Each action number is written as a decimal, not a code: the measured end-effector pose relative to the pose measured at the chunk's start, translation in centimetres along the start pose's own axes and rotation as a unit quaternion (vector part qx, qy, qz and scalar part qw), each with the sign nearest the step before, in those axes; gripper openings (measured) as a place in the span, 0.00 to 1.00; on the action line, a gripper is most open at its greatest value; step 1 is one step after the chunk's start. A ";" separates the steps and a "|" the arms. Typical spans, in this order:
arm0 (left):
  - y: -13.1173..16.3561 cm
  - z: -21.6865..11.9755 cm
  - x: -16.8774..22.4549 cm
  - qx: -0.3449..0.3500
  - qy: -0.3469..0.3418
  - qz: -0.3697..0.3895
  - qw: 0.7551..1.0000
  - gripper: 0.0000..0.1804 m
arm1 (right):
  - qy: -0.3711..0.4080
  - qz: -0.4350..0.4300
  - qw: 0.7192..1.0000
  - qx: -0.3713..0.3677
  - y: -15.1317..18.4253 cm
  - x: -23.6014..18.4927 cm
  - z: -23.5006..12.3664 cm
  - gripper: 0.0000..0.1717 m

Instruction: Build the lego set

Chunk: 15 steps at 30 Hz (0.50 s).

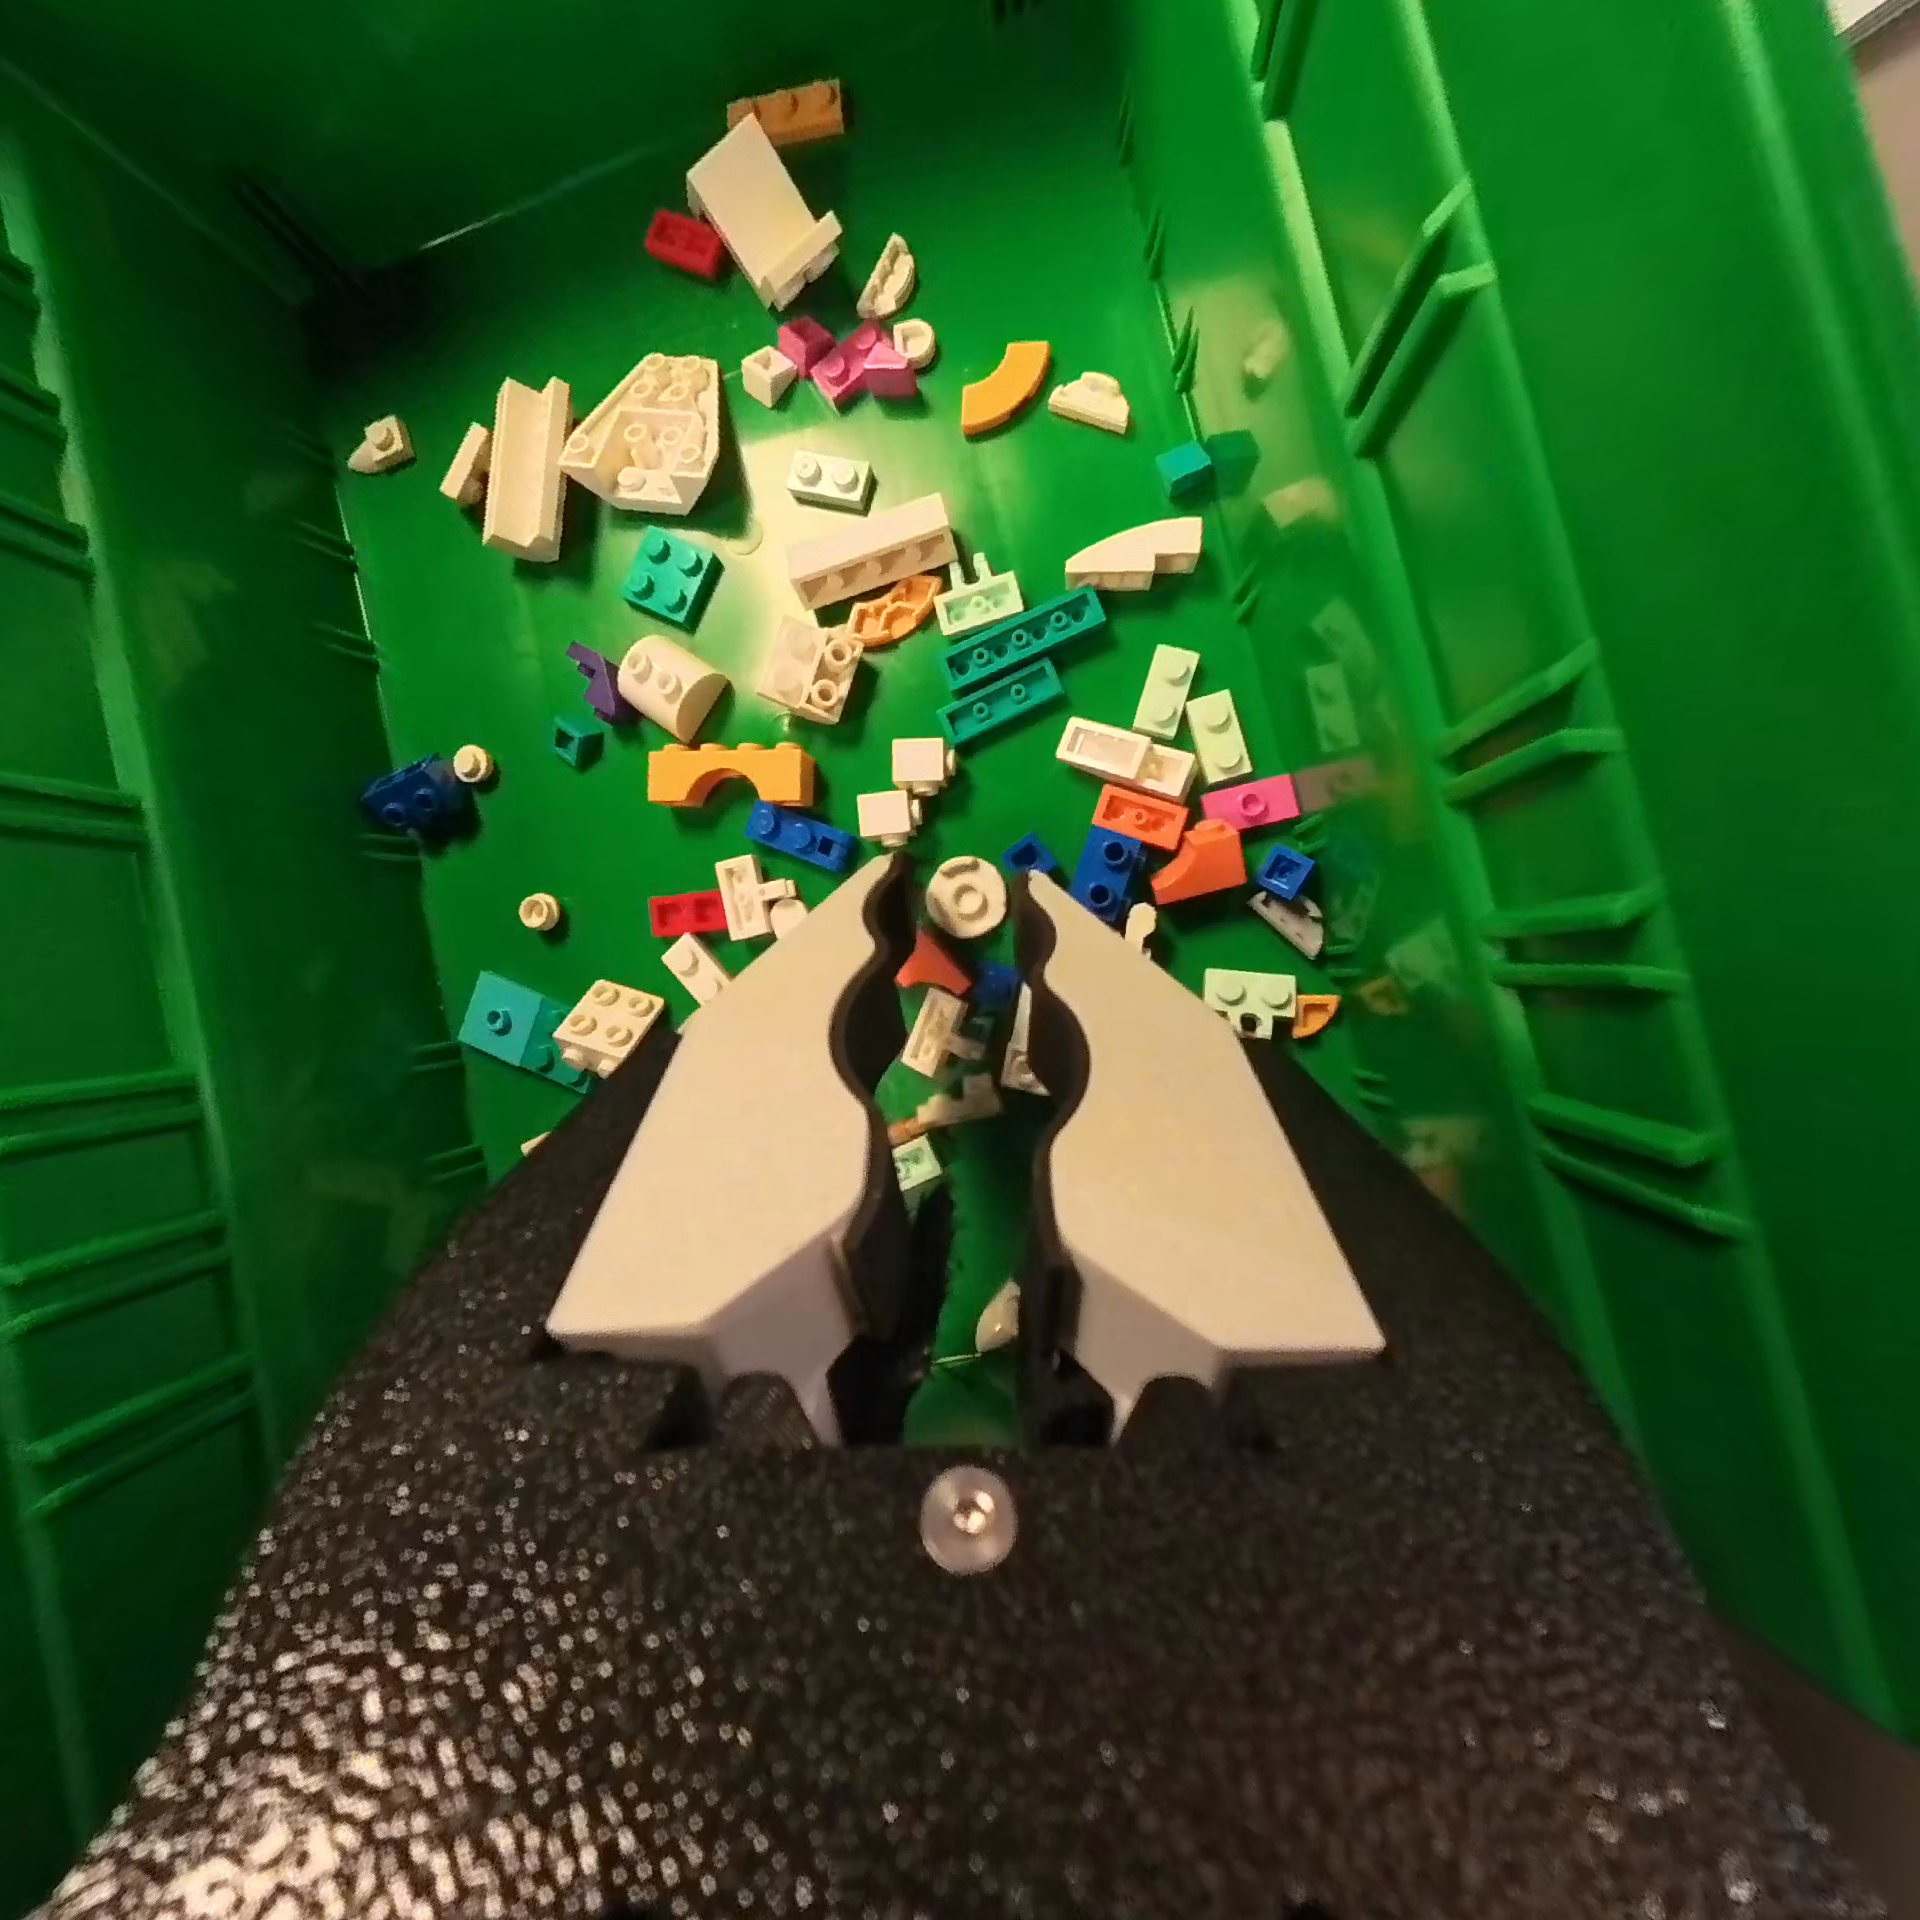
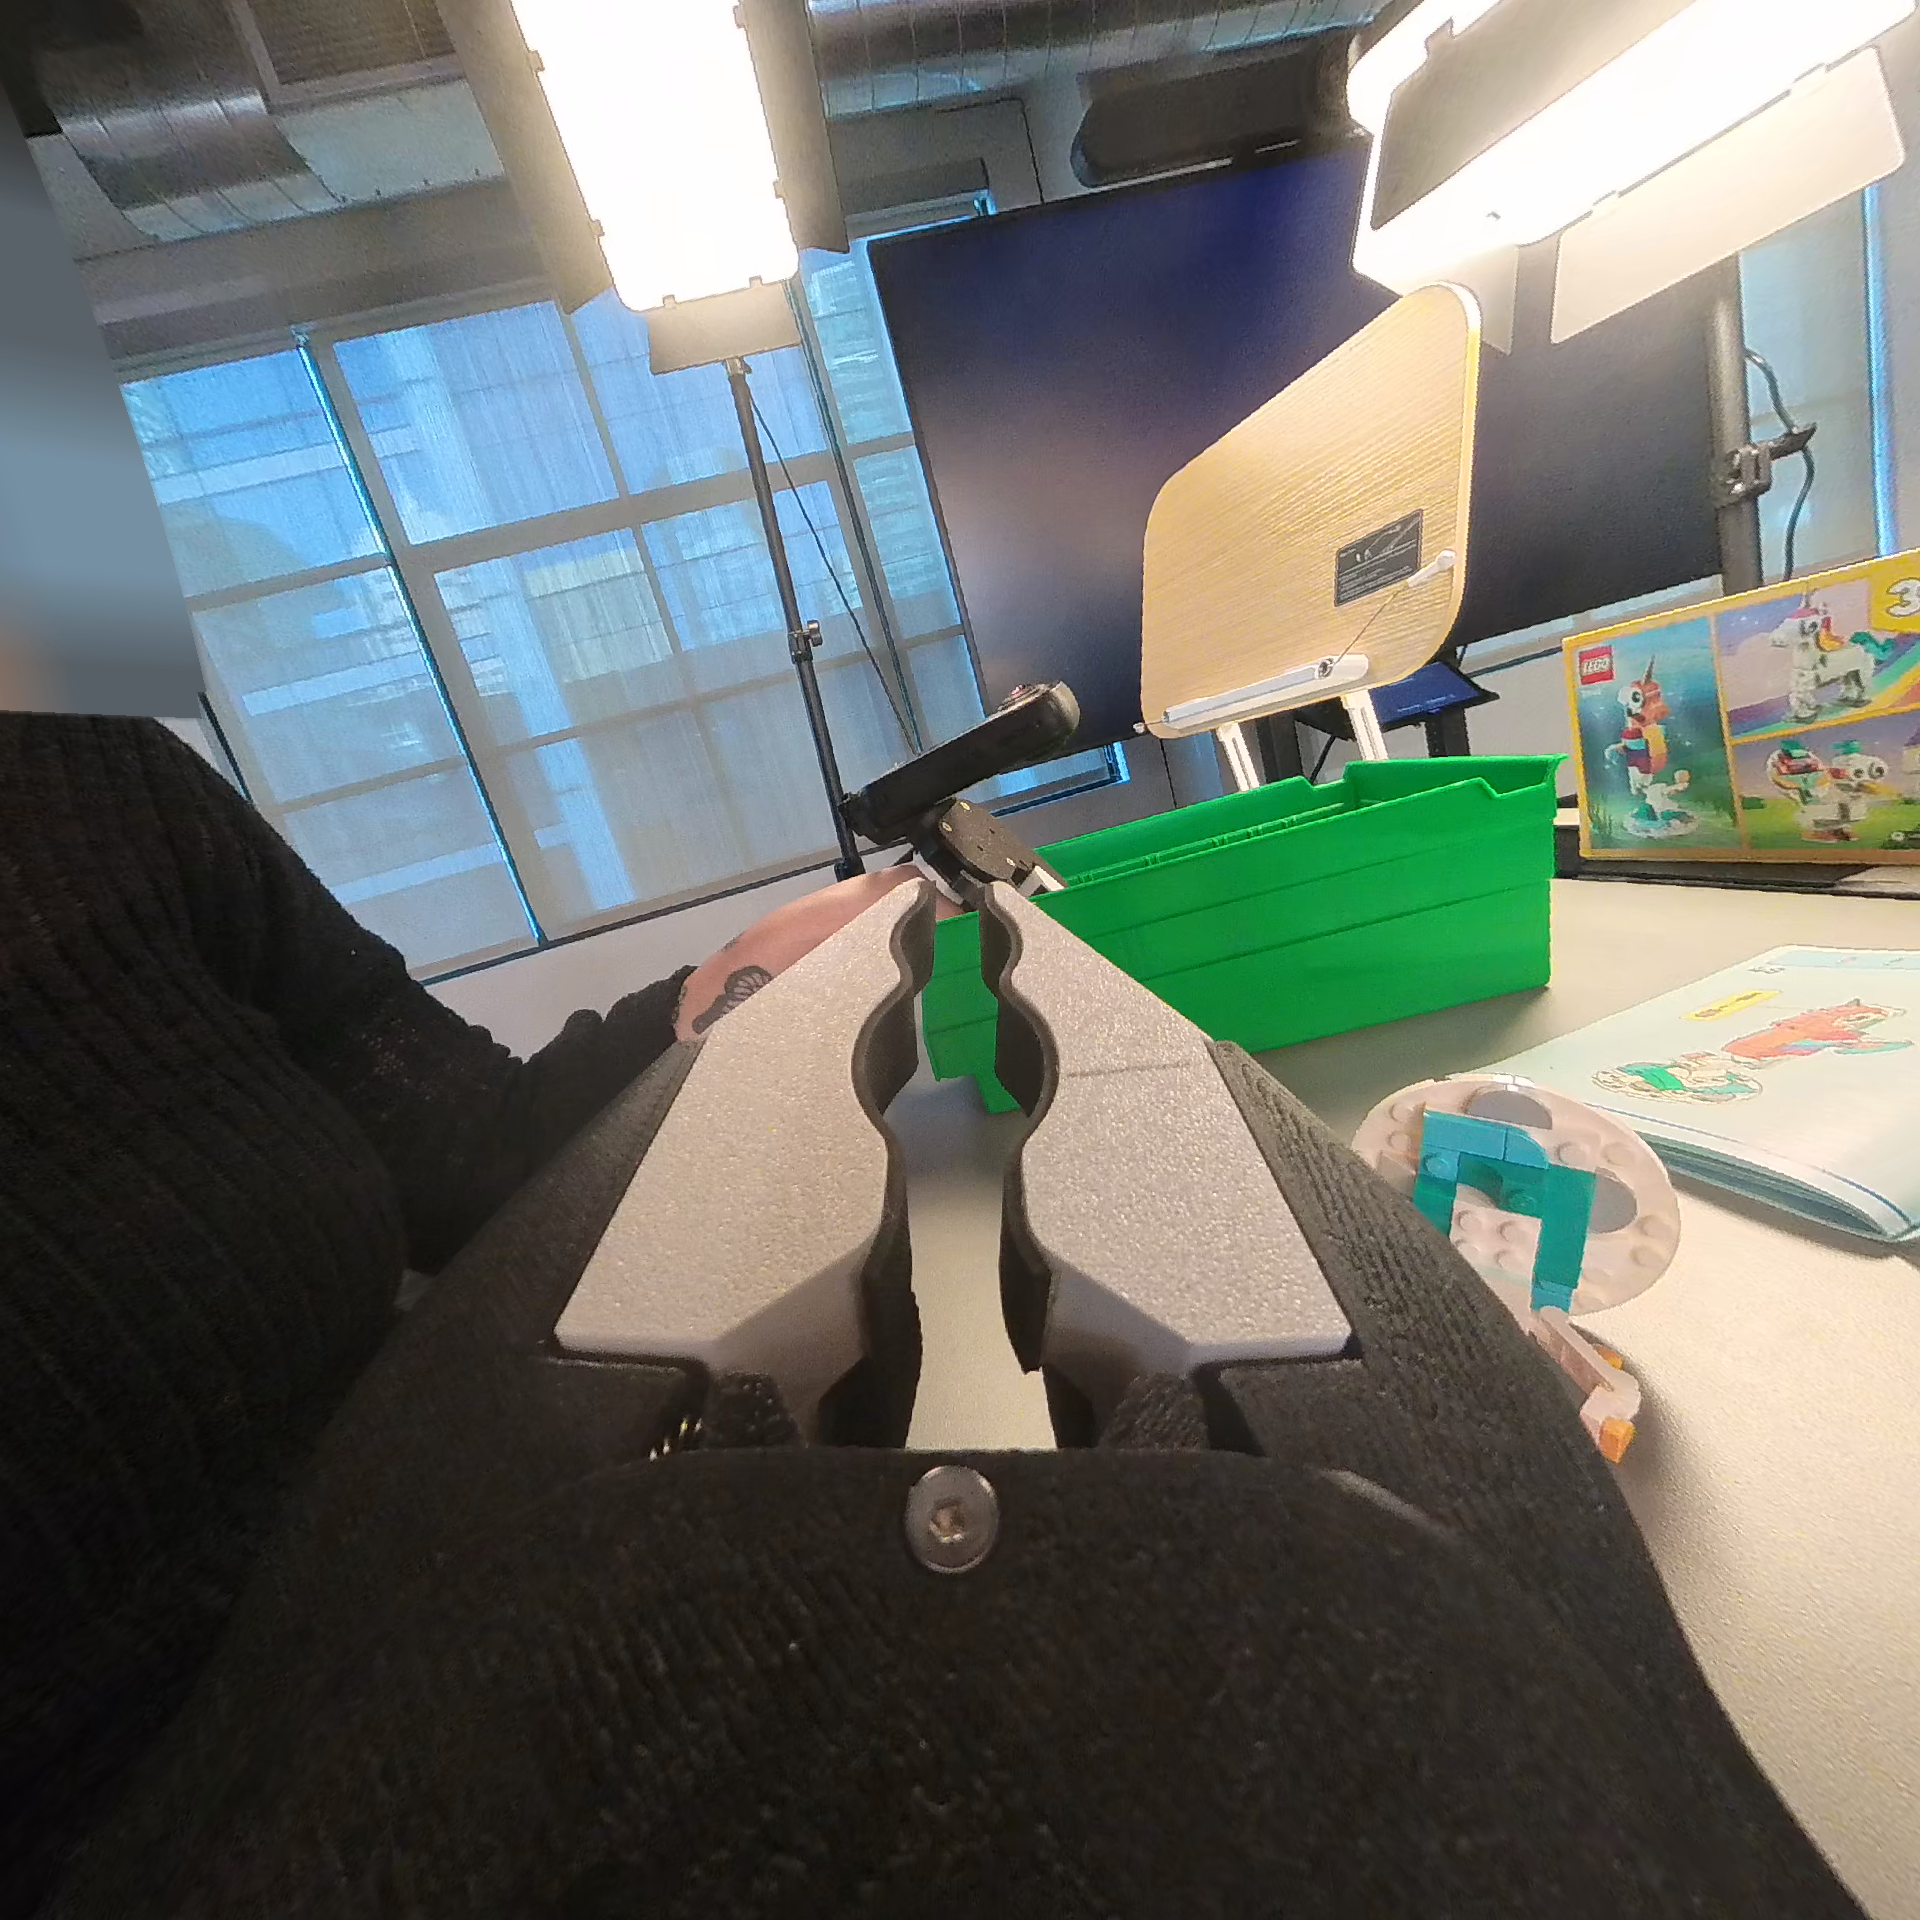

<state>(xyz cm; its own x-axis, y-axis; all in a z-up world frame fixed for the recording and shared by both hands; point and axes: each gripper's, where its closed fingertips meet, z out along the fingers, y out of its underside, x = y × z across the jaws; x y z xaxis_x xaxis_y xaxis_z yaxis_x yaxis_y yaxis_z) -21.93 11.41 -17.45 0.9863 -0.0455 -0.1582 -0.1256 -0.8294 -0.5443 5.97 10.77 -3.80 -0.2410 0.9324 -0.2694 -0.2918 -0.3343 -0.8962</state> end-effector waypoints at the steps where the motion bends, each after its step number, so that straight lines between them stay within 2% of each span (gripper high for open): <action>1: 0.0 0.0 0.0 0.000 0.000 0.000 1.000 0.08 | 0.000 0.000 1.000 0.000 0.0 0.0 0.0 0.03; 7: -0.2 -0.3 -0.2 0.015 -0.007 -0.003 1.000 0.08 | -0.001 -0.001 1.000 0.002 -0.1 0.0 0.0 0.03; 9: 0.2 -1.1 -0.9 0.023 -0.016 -0.026 0.999 0.07 | 0.000 -0.004 1.000 0.002 -0.1 0.0 0.0 0.03; 12: -0.5 -4.2 -2.3 0.095 -0.031 -0.081 0.992 0.08 | 0.012 -0.010 1.000 0.009 -0.6 0.3 -0.2 0.04; 15: -2.3 -8.9 -2.8 0.197 -0.068 -0.078 0.975 0.09 | 0.058 -0.049 0.997 0.019 -1.2 1.5 -0.3 0.05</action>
<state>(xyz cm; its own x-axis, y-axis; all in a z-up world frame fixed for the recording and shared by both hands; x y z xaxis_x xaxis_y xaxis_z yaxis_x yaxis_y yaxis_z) -23.50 8.53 -8.39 0.9767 0.1617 -0.1415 -0.0320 -0.5414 -0.8401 6.22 12.57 -3.22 -0.1015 0.9696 -0.2227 -0.3446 -0.2442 -0.9064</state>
